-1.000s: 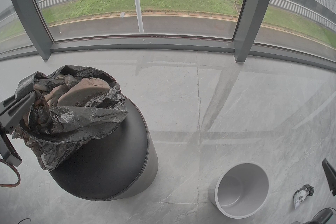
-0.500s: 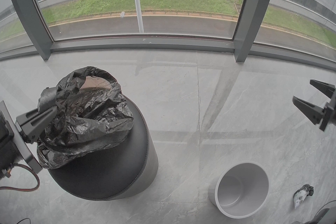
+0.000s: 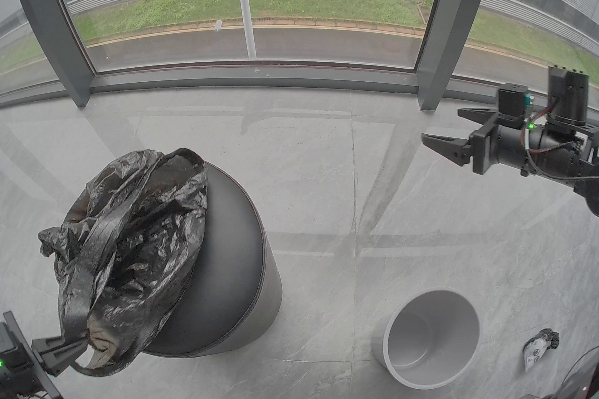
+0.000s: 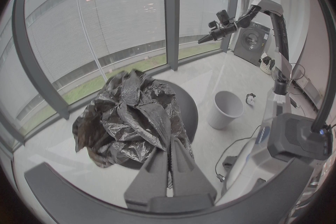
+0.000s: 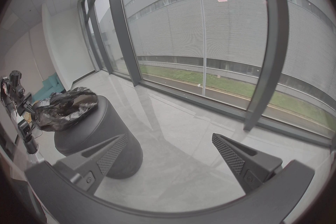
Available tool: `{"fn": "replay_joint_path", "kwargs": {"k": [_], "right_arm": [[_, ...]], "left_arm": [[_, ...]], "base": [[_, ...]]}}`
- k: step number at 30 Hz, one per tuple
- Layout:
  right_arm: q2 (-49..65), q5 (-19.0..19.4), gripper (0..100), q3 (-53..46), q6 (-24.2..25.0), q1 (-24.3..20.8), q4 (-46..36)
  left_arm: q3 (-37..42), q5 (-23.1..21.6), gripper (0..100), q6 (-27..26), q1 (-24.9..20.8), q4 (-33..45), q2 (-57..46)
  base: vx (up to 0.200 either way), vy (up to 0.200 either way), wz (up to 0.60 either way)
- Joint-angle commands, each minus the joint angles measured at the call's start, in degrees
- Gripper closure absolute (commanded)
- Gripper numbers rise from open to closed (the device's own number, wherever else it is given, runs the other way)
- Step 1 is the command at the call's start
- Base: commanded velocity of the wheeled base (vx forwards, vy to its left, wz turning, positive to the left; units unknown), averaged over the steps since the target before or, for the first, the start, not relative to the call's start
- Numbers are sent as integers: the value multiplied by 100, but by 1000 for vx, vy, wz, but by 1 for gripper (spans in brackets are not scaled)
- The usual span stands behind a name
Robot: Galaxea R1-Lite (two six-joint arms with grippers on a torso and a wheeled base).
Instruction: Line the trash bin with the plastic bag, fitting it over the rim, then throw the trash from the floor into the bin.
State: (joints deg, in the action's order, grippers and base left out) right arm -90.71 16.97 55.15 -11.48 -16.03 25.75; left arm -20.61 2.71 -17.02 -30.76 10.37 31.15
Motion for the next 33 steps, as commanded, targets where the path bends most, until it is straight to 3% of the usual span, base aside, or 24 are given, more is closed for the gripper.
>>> {"fn": "replay_joint_path", "kwargs": {"k": [1, 12, 14, 17, 22, 33], "right_arm": [[-1625, 78, 0, 1446, -73, -788, 97], [-1907, 263, 0, 1877, -29, -1842, 176], [-1907, 764, 0, 1903, 67, -2115, 247], [-1933, 1116, 0, 1868, 252, -2185, 387], [-2074, 1116, 0, 1877, 340, -2264, 607], [-2680, 1335, 0, 1929, 718, -2668, 1380]], "left_arm": [[22, 318, 100, 375, 131, 1142, -1867], [523, 274, 100, 129, 105, 184, -1700], [690, 274, 100, 23, 105, -220, -1471], [857, 248, 100, -170, 105, -730, -1040], [928, 99, 100, -381, 8, -1494, -214], [884, -464, 100, -785, 8, -3999, 2053]], "base": [[0, 0, 0], [0, 0, 0], [0, 0, 0], [0, 0, 0], [0, 0, 0], [0, 0, 0]]}}
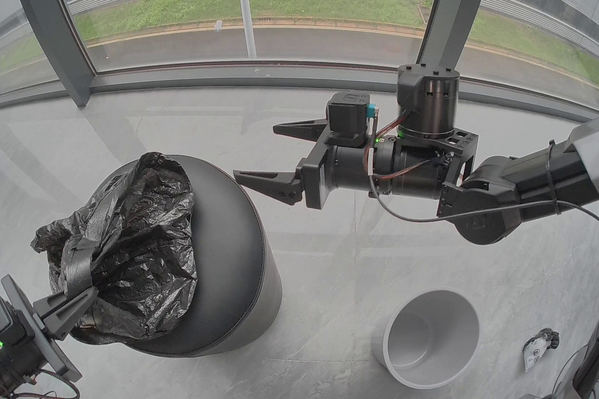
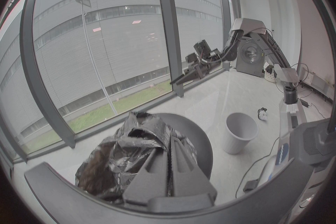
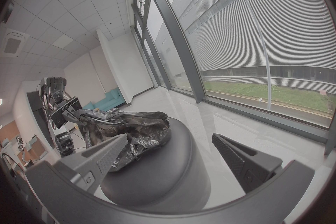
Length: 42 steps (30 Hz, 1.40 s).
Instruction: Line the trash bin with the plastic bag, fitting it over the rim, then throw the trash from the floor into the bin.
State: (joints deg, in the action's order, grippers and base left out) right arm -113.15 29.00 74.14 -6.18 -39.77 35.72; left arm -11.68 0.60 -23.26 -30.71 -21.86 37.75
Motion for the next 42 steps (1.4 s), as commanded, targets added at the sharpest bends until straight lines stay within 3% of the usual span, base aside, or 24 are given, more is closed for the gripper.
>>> {"fn": "replay_joint_path", "kwargs": {"k": [1, 5, 6, 15, 35, 42], "right_arm": [[-576, 194, 0, 30, 196, -321, 541], [-673, 264, 0, 30, 179, -330, 673], [-787, 361, 0, 30, 152, -339, 831], [-919, 352, 0, -23, 161, -330, 1289], [-1139, 290, 0, -84, 100, -286, 1306], [-1763, 281, 0, 821, -692, -312, 1306]], "left_arm": [[8, -394, 100, -161, 74, -1093, 1542], [34, -543, 100, -179, 135, -1198, 1568], [8, -912, 100, -311, 109, -1242, 1516], [-405, -1659, 100, -618, -155, -1251, 1410], [-230, -1677, 100, -785, -1253, -1268, 1252], [-115, -1677, 100, -794, -1561, -1277, 1190]], "base": [[0, 0, 0], [0, 0, 0], [0, 0, 0], [0, 0, 0], [0, 0, 0], [0, 0, 0]]}}
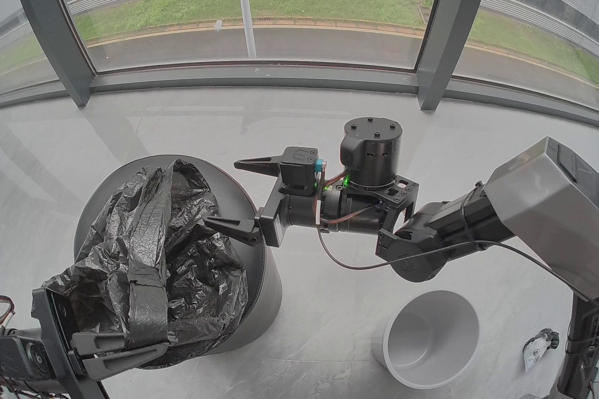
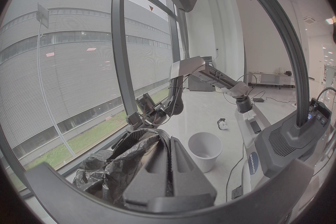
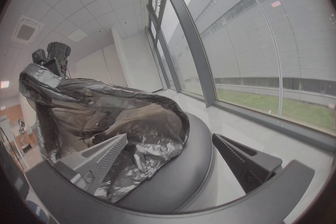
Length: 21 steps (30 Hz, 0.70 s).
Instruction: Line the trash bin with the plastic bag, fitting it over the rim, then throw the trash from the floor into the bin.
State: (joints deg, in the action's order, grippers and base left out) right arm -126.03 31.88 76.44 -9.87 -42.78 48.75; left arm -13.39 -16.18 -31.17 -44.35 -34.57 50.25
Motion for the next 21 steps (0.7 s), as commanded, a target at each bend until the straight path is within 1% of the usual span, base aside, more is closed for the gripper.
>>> {"fn": "replay_joint_path", "kwargs": {"k": [1, 5, 8, 11, 12, 13, 16, 18, 21], "right_arm": [[-555, -6, 0, 750, -331, -11, 3], [-642, 11, 0, 856, -331, -29, -15], [-686, 64, 0, 873, -322, -20, 3], [-686, 266, 0, 847, -296, -29, 12], [-686, 266, 0, 847, -296, -29, 12], [-678, 627, 0, 829, -278, -29, 3], [-625, 741, 0, 768, -278, -29, -6], [-528, 829, 0, 530, -287, -29, 3], [-440, 838, 0, 267, -348, -3, 29]], "left_arm": [[64, 1, 100, -3, -206, -6, -94], [117, 1, 100, 6, -206, -6, -173], [328, 1, 100, 23, -206, -6, -261], [442, 1, 100, 23, -214, -14, -296], [442, 1, 100, 23, -214, -14, -296], [451, 1, 100, 50, -214, -14, -323], [381, -8, 100, 50, -232, -14, -323], [196, -17, 100, 85, -276, -14, -323], [64, -123, 100, 94, -302, 12, -340]], "base": [[0, 0, 0], [0, 0, 0], [0, 0, 0], [0, 0, 0], [0, 0, 0], [0, 0, 0], [0, 0, 0], [0, 0, 0], [0, 0, 0]]}}
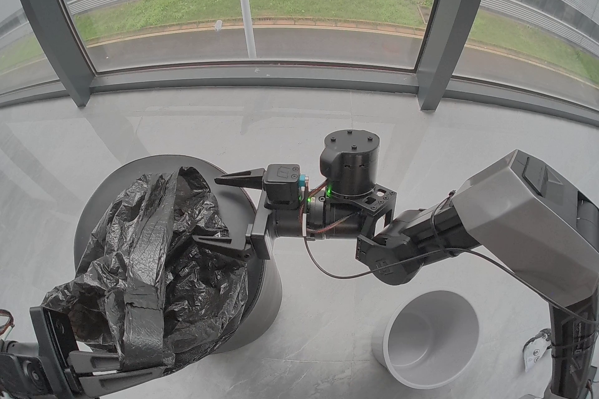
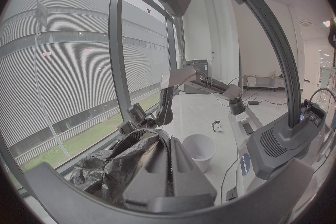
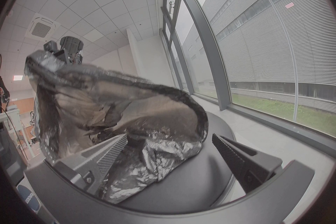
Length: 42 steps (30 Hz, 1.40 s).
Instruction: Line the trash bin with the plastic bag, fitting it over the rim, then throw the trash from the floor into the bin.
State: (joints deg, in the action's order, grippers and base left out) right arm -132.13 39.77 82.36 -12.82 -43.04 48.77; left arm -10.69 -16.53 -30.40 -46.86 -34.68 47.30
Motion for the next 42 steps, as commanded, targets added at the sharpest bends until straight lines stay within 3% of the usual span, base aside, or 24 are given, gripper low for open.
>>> {"fn": "replay_joint_path", "kwargs": {"k": [1, 5, 8, 14, 17, 19, 28, 32, 33, 36, 40, 42], "right_arm": [[162, 40, 0, -335, -80, 33, 80], [126, -39, 0, -308, -53, 33, 651], [170, -30, 0, -291, -36, 33, 695], [153, -118, 0, -220, 52, 51, 800], [197, -312, 0, -220, 114, 130, 1073], [276, -320, 0, -247, 201, 209, 1134], [583, -347, 0, -317, 289, 604, 1152], [601, -347, 0, -326, 324, 604, 1161], [601, -355, 0, -326, 412, 604, 1319], [610, -355, 0, -352, 562, 604, 1433], [733, -338, 0, -519, 808, 578, 1468], [830, -294, 0, -642, 992, 543, 1468]], "left_arm": [[-179, -96, 100, 43, -42, 58, -72], [252, 141, 100, 632, 248, 190, -371], [313, 159, 100, 685, 344, 216, -415], [-223, 159, 100, 729, 476, 190, 148], [-513, 97, 100, 773, 968, 199, 385], [-741, 89, 100, 764, 1012, 207, 420], [-2359, 89, 100, 729, 960, 190, 1308], [-2455, 89, 100, 711, 740, 146, 1537], [-2482, 89, 100, 658, 397, 128, 1765], [-2526, 45, 100, 606, 195, 49, 1941], [-2587, -597, 100, 448, 221, 49, 1941], [-2587, -641, 100, 395, 195, 67, 1879]], "base": [[0, 0, 0], [0, 0, 0], [0, 0, 0], [0, 0, 0], [0, 0, 0], [0, 0, 0], [0, 0, 0], [0, 0, 0], [0, 0, 0], [0, 0, 0], [0, 0, 0], [0, 0, 0]]}}
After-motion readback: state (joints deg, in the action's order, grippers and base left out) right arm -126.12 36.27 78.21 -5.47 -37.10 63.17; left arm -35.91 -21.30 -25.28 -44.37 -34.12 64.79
